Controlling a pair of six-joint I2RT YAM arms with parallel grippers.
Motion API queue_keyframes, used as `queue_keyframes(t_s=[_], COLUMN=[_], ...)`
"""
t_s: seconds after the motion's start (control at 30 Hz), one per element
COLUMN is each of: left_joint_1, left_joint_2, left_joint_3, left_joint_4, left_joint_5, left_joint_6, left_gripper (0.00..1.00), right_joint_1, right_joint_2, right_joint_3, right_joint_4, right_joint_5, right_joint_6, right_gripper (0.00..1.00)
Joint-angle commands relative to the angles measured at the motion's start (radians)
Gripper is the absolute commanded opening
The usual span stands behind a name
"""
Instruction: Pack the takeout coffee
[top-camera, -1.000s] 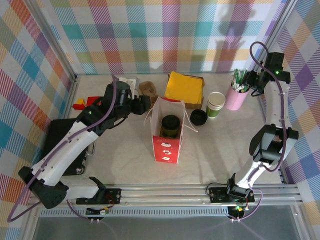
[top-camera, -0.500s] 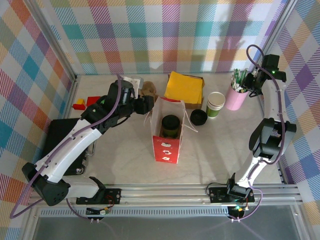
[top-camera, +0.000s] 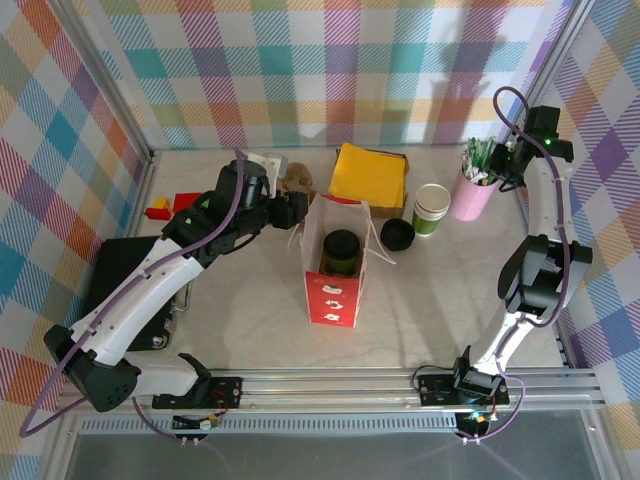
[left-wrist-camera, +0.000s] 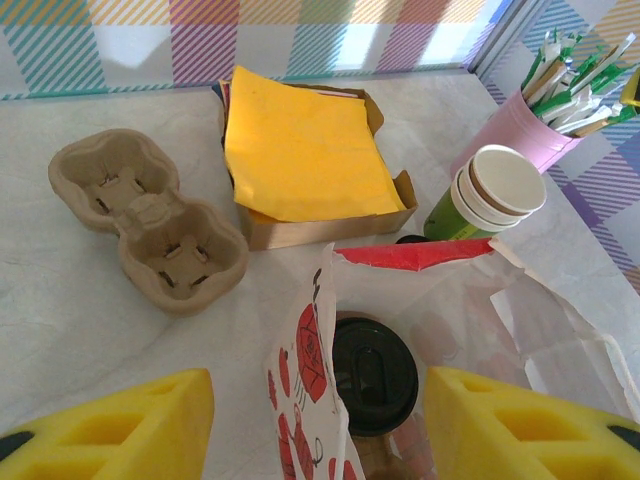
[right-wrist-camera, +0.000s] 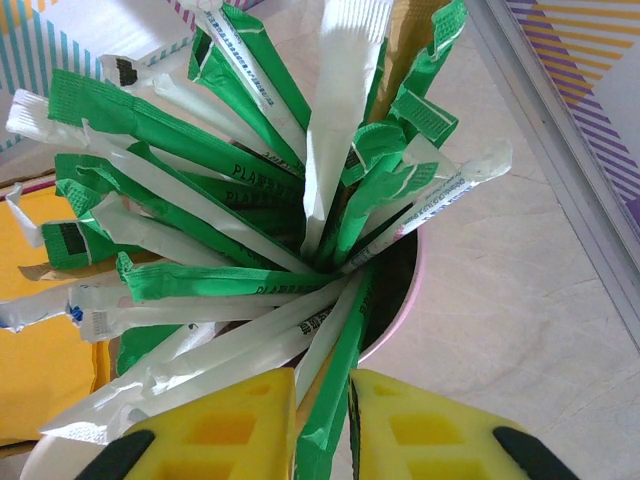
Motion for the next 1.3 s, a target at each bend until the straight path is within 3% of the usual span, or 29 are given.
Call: queue_keyframes(t_s=[0.0,0.27,0.7,1.0,1.27], left_joint_1=[0.003,0.002,0.003,0.002,0.002], left_joint_2=[-0.007,-0.019,-0.031,-0.061,-0.096], left_joint_3=[0.010,-0.005,-0.005,-0.013,-0.027], left_joint_4=[-0.001,0.001,0.000,-0.001,-0.010], left_joint_5=[0.002,0.010,0.029,0.057,0.050], left_joint_6=[0.020,0.009,-0.002,-0.022,-0.030], left_gripper=[0.57,0.57,0.57,0.57,0.57], right_joint_1=[-0.004,-0.003,-0.003,-0.002,0.023], right_joint_2=[-0.003,-0.001,-0.091,-0.264,-0.406], right_joint_3=[0.030,0.025,0.041,0.052,0.165], right_joint_4=[-0.020,-0.028,-0.067,-0.148,-0.262], right_joint_5=[-0.008,-0.011,0.008,0.011,-0.066], right_joint_6=[-0.004,-0.003,0.012,0.065,0.121], right_gripper=[0.23,0.28,0.00,0.00,0.00])
